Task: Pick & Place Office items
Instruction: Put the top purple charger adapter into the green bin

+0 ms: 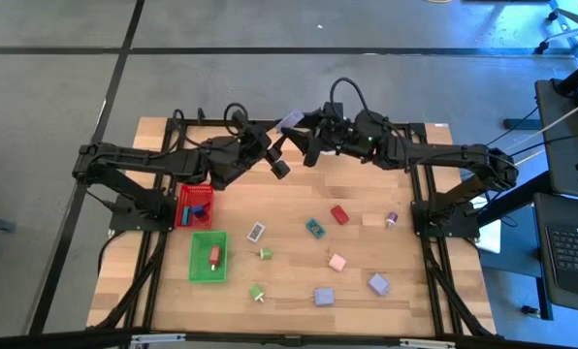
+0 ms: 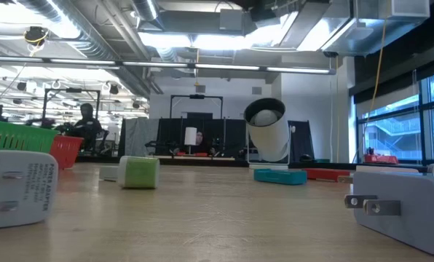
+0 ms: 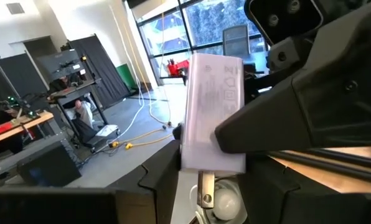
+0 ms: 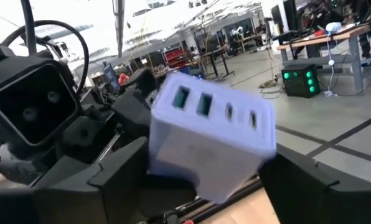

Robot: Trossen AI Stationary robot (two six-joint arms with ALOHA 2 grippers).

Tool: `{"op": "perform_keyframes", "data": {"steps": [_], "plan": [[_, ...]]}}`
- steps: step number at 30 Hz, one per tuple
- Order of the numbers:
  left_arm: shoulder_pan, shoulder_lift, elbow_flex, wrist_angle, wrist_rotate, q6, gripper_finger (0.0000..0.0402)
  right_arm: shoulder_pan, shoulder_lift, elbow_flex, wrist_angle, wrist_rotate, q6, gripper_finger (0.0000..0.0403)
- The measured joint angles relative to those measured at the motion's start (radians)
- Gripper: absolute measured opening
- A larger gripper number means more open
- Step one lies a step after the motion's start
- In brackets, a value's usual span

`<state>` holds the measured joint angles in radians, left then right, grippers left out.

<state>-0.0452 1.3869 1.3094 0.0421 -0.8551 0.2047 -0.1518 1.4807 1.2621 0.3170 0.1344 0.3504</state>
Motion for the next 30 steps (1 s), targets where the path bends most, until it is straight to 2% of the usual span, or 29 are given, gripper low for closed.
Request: {"op": "perform_keyframes", "data": {"steps": [4,11,21,30], "plan": [[-0.007,0.001,0.0,-0.006,-0.044,0.004,0.0144,-0.018,-0.023,0.0,-0.063,-0.052,0.001,0.032],[-0.007,0.001,0.001,0.013,-0.067,-0.019,0.0136,-0.04,-0.107,0.0,-0.305,-0.049,0.004,0.0354],[-0.015,0.001,0.001,0.016,-0.068,-0.096,0.0128,-0.062,-0.261,0.0,-0.581,-0.048,0.0,0.0357],[-0.095,-0.037,0.001,-0.004,-0.059,-0.223,0.0127,-0.075,-0.348,0.0,-0.69,-0.037,-0.001,0.0357]]}}
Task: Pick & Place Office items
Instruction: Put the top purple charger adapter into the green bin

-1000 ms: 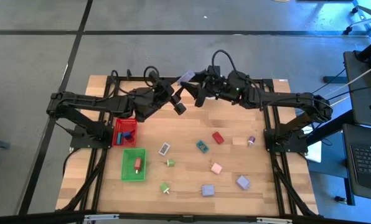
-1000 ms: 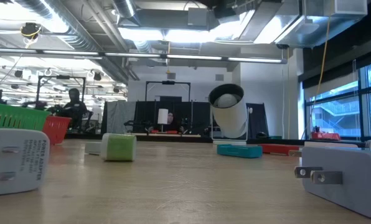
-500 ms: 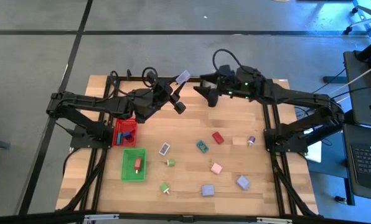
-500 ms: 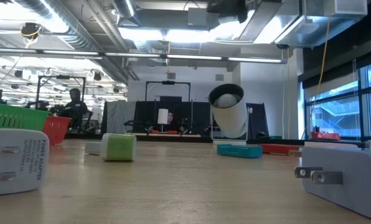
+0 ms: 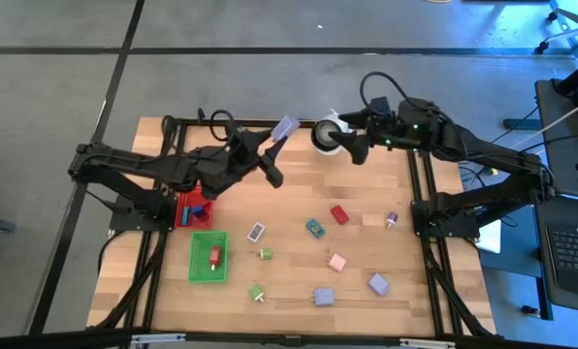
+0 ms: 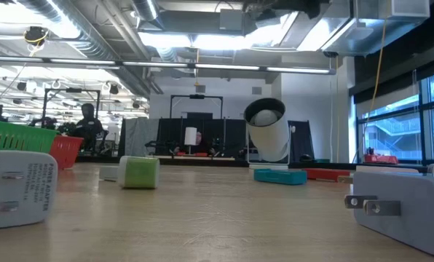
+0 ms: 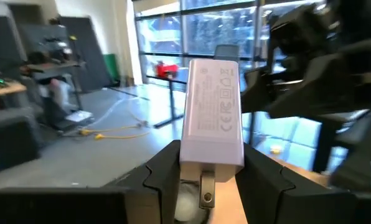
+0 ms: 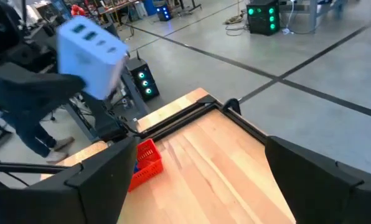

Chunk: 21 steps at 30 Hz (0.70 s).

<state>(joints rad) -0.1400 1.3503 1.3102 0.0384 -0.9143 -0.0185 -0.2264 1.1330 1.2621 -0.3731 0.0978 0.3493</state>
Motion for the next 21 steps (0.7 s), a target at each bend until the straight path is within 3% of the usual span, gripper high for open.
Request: {"op": "perform_keyframes", "data": {"steps": [5,12,18,21], "plan": [[-0.038,-0.016,0.001,-0.112,0.103,-0.176,0.0127,0.0,-0.002,0.0,-0.004,0.0,-0.03,0.0357],[-0.044,-0.021,0.001,-0.514,0.299,-0.602,0.0127,0.0,0.013,0.0,-0.009,0.0,-0.058,0.0356],[-0.054,-0.021,0.001,-0.916,0.611,-0.989,0.0127,0.0,0.013,0.0,-0.042,0.0,-0.078,0.0356],[-0.09,-0.021,0.001,-1.061,0.799,-1.096,0.0127,0.0,0.013,0.0,-0.054,0.0,-0.081,0.0356]]}}
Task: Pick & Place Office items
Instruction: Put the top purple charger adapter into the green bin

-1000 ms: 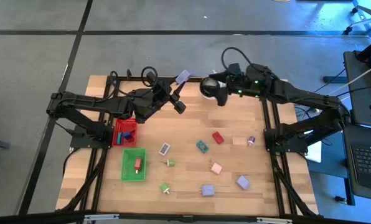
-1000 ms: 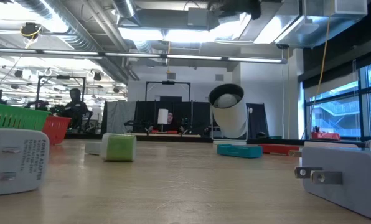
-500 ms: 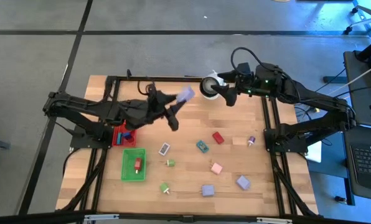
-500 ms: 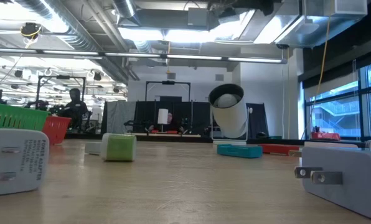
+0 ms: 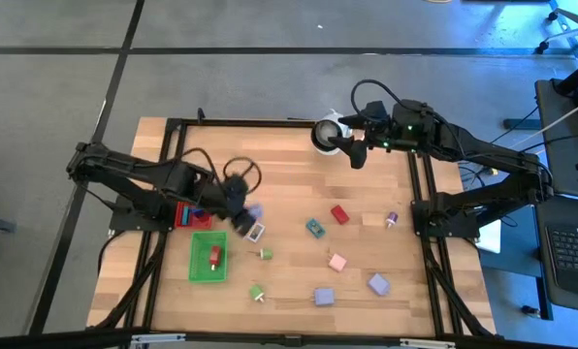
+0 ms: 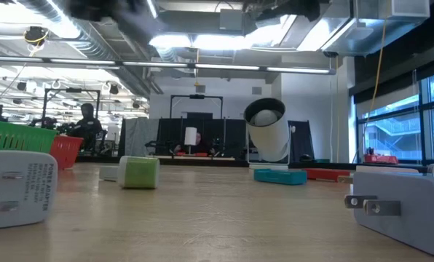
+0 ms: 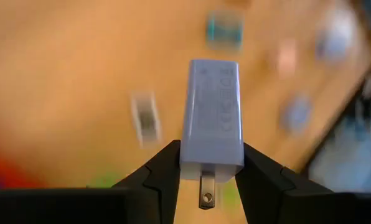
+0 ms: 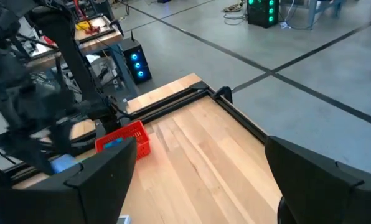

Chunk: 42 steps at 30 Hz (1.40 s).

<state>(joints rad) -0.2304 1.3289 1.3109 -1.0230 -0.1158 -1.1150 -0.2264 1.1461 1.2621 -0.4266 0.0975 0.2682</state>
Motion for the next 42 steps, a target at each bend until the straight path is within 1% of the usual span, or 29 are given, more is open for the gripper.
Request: {"op": "perform_keyframes", "data": {"steps": [2,4,7,9,13,15,18,22,25,34,42], "plan": [[-0.036,0.0,0.0,-0.07,0.118,-0.044,0.0127,0.0,0.0,0.0,-0.006,0.0,-0.008,0.0356],[-0.075,0.003,0.0,-0.136,0.207,-0.098,0.0127,0.0,0.0,0.0,-0.013,0.0,-0.015,0.0356],[-0.131,0.003,-0.031,-0.171,0.269,-0.211,0.0127,0.0,0.0,0.0,-0.032,0.0,-0.015,0.0356],[-0.168,0.005,-0.066,-0.176,0.301,-0.299,0.0127,0.0,0.001,0.0,-0.055,0.0,-0.015,0.0356],[-0.222,0.005,-0.152,-0.179,0.397,-0.483,0.0127,0.0,0.001,0.0,-0.075,0.003,-0.038,0.0356],[-0.241,0.005,-0.186,-0.179,0.402,-0.574,0.0127,0.0,0.001,0.0,-0.075,0.018,-0.049,0.0356],[-0.262,0.005,-0.224,-0.176,0.373,-0.686,0.0127,0.0,0.001,0.0,-0.075,0.047,-0.052,0.0356],[-0.268,0.005,-0.28,-0.143,0.373,-0.785,0.0127,0.0,0.001,0.0,-0.075,0.071,-0.059,0.0356],[-0.274,0.004,-0.313,-0.122,0.37,-0.815,0.0127,0.0,0.001,0.0,-0.075,0.071,-0.067,0.0356],[-0.281,0.004,-0.422,0.062,0.382,-0.843,0.0127,0.0,0.001,0.0,-0.077,0.071,-0.068,0.0356],[-0.285,0.004,-0.439,0.095,0.394,-0.845,0.013,0.0,0.001,0.0,-0.078,0.071,-0.068,0.0356]]}}
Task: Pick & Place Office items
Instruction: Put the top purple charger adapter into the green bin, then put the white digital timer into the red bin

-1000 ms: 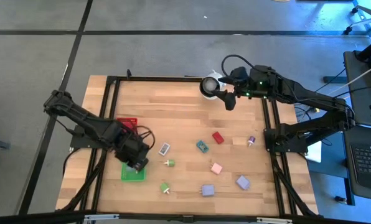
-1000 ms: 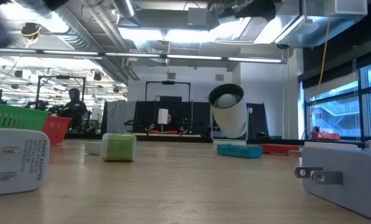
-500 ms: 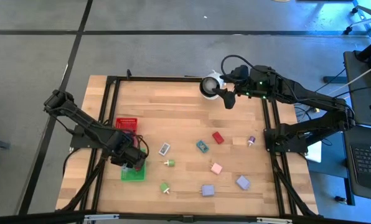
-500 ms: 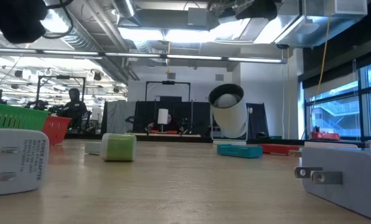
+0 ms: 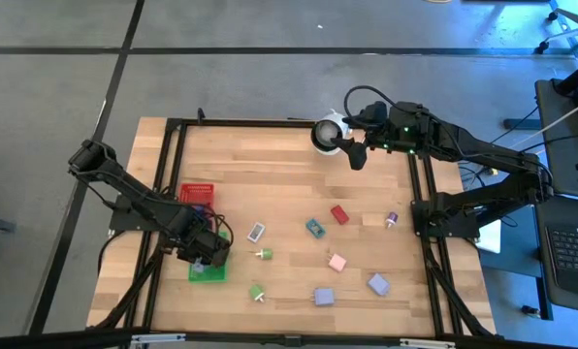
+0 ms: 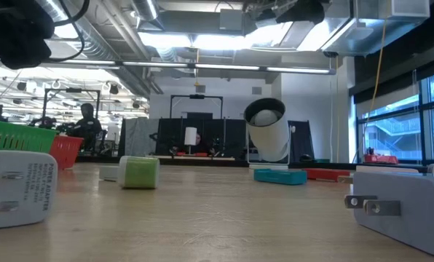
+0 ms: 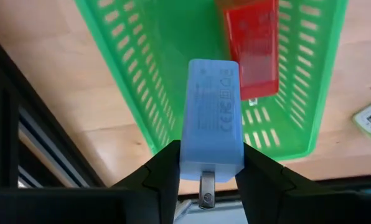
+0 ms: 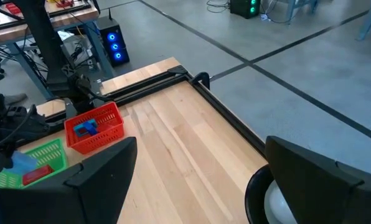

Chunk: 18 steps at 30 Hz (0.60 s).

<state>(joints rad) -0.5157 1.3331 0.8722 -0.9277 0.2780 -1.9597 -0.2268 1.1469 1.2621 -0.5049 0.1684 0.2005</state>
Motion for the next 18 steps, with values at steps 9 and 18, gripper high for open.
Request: {"op": "perform_keyframes", "data": {"steps": [9,18], "plan": [[-0.003,0.0,0.0,0.007,0.045,0.063,0.0178,0.0,0.001,0.0,0.0,0.0,0.015,0.0356],[0.066,0.0,0.033,0.016,0.027,0.227,0.0206,0.0,0.001,0.0,0.001,0.0,0.049,0.0356]]}}
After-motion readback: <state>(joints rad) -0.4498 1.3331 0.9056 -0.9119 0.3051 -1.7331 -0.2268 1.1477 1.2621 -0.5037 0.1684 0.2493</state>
